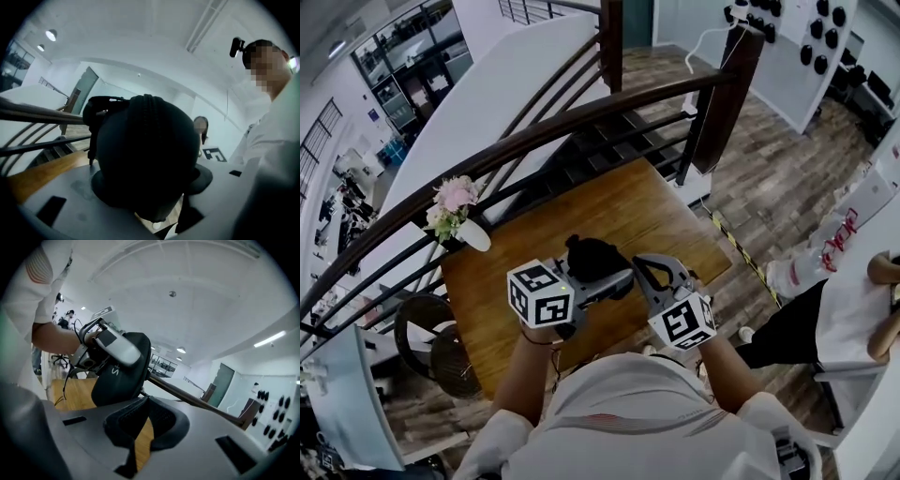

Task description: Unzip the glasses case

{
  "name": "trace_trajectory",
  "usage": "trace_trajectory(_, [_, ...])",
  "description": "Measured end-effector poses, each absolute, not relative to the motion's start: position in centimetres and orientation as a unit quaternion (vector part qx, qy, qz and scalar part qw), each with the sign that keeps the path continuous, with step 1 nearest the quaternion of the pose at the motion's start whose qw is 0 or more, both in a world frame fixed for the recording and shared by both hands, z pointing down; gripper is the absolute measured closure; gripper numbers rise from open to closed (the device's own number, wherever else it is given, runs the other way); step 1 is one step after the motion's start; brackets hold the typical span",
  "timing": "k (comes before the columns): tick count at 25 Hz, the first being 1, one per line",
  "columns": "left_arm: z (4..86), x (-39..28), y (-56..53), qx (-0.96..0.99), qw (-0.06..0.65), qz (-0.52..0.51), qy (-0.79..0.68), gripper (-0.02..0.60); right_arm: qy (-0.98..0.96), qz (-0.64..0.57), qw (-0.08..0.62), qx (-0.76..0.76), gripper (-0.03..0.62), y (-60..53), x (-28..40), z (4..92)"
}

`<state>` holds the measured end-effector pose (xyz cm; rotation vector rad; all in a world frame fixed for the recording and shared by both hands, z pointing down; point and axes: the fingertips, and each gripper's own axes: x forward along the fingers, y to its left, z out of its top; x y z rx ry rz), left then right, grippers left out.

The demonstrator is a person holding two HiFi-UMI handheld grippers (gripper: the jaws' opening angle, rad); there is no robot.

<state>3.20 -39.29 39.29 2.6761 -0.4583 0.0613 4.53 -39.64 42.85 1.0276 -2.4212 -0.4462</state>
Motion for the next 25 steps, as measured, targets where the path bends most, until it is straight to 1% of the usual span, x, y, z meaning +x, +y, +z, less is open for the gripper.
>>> trace_trajectory(5, [44.8,4.2,-36.4,0.963,0.135,0.191,-0.134,0.323,-0.869,-0.246,0.267,0.336,0.543,-38.7,3.3,42.3])
trace_trajectory(8, [48.7,4.3,-35.3,0.948,0.114,0.268,-0.126,0.323,-0.853,-0.301,0.295,0.308,0.543,-38.0,2.4,42.1])
trace_trajectory(12, [52.0,4.4,-34.5,0.935,0.132,0.313,-0.100,0.322,-0.823,-0.367,0.347,0.261,0.543,-37.0,1.4,43.2])
trace_trajectory(17, [55.5,3.9,-33.6,0.904,0.121,0.406,-0.062,0.322,-0.788,-0.424,0.398,0.199,0.542,-35.8,0.7,45.1])
trace_trajectory(21, [57.0,3.7,-33.3,0.887,0.121,0.443,-0.043,0.322,-0.784,-0.427,0.412,0.184,0.542,-35.6,0.4,46.3])
trace_trajectory(25, [57.2,4.2,-33.7,0.896,0.109,0.428,-0.054,0.322,-0.802,-0.396,0.398,0.204,0.536,-35.9,0.9,46.6])
